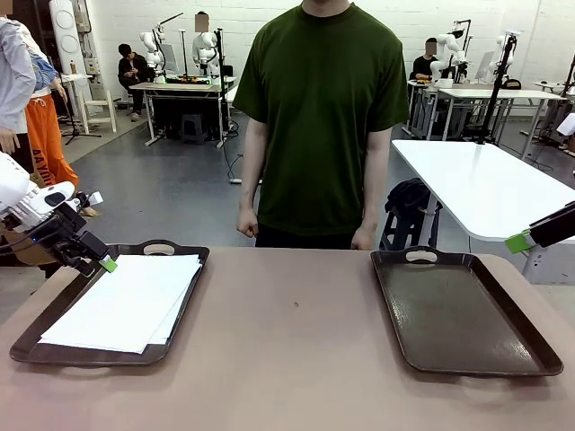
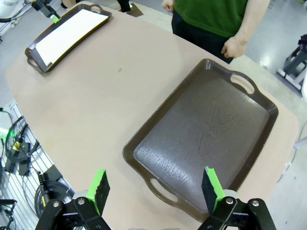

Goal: Sort the A4 documents.
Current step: Place the A4 Paper in the designated Handle tray.

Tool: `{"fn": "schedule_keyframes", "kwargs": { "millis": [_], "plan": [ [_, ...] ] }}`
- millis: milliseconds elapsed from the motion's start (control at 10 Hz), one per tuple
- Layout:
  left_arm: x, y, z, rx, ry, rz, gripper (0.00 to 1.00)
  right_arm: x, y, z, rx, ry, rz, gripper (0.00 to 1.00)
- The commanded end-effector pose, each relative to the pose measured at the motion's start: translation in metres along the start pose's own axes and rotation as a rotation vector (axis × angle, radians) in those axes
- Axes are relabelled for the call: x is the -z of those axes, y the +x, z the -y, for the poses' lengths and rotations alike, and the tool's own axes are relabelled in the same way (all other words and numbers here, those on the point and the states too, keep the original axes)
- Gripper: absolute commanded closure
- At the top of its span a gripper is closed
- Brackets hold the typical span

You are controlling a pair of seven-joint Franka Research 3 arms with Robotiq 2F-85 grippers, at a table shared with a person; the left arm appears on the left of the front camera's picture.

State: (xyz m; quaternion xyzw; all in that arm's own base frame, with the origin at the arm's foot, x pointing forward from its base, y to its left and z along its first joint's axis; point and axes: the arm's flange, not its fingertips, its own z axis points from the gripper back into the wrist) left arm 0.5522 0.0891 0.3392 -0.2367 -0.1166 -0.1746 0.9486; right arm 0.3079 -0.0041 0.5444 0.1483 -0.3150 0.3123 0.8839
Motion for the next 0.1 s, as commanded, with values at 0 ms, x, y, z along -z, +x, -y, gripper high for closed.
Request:
{"fn": "schedule_keyframes", "kwargs": {
  "millis": [0],
  "plan": [
    [-0.0004, -0.0012, -0.0009, -0.001, 0.0, 0.002, 0.0, 0.002, -0.0002, 0.0007, 0.002, 0.019, 0.008, 0.0]
  ]
}}
